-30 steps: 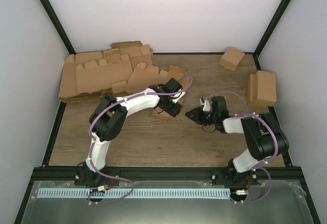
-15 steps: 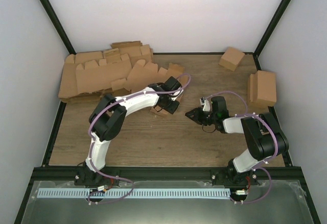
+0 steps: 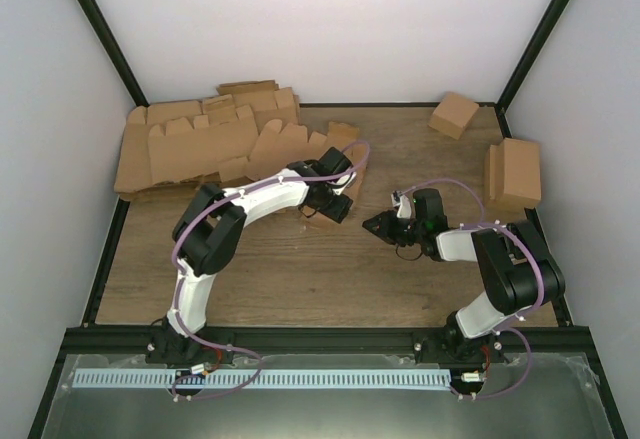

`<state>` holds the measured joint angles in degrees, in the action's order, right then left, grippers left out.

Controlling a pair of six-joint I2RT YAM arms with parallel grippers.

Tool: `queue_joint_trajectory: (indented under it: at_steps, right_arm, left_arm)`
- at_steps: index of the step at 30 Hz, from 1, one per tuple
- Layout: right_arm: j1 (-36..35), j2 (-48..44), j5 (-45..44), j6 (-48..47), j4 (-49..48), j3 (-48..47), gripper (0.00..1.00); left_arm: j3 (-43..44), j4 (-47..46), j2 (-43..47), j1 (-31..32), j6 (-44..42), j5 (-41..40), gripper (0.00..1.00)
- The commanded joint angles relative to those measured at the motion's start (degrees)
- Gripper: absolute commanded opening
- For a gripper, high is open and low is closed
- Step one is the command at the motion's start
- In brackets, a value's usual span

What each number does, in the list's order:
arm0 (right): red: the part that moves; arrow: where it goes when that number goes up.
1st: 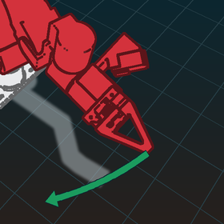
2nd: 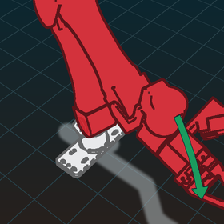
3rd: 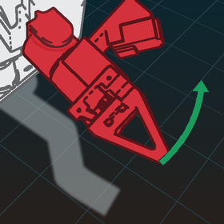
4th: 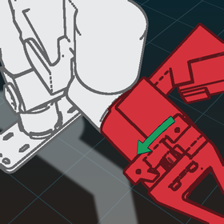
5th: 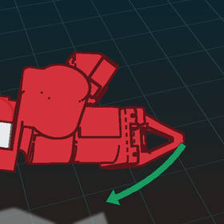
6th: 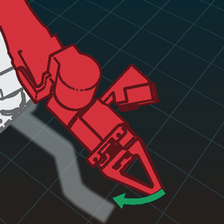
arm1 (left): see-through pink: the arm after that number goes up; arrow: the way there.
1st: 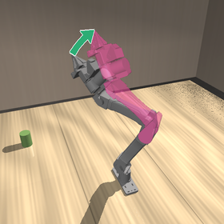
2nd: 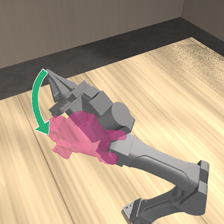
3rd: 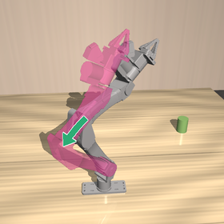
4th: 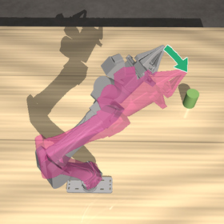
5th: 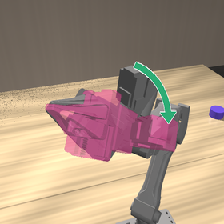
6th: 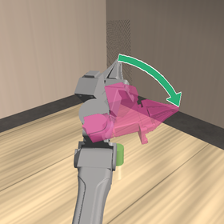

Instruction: Fold the paper box

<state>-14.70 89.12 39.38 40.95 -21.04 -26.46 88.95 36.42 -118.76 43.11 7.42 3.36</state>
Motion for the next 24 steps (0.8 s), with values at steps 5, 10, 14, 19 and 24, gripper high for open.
queue_joint_trajectory:
  at_steps: [5,10,14,19,24]
  right_arm:
    - [0.5,-1.3,-0.7,-3.3,2.7,-3.5,0.19]
    - [0.5,-2.9,-2.0,-6.1,5.7,-5.1,0.19]
    - [0.5,-5.0,-2.8,-8.5,9.8,-6.7,0.19]
    - [0.5,-11.3,-6.2,-12.3,15.1,-6.8,0.18]
    - [0.5,-18.7,-9.4,-14.0,17.7,-5.6,0.15]
  left_arm:
    - [-1.5,-1.1,8.4,-0.4,-1.8,-4.4,0.66]
    - [-1.4,4.1,11.2,-0.6,-9.1,-13.5,0.65]
    - [-2.0,7.4,10.8,-0.5,-18.5,-22.7,0.62]
    - [-2.2,10.7,12.4,-1.0,-30.6,-17.1,0.70]
    - [-2.5,8.8,14.8,-1.1,-39.1,-18.1,0.70]
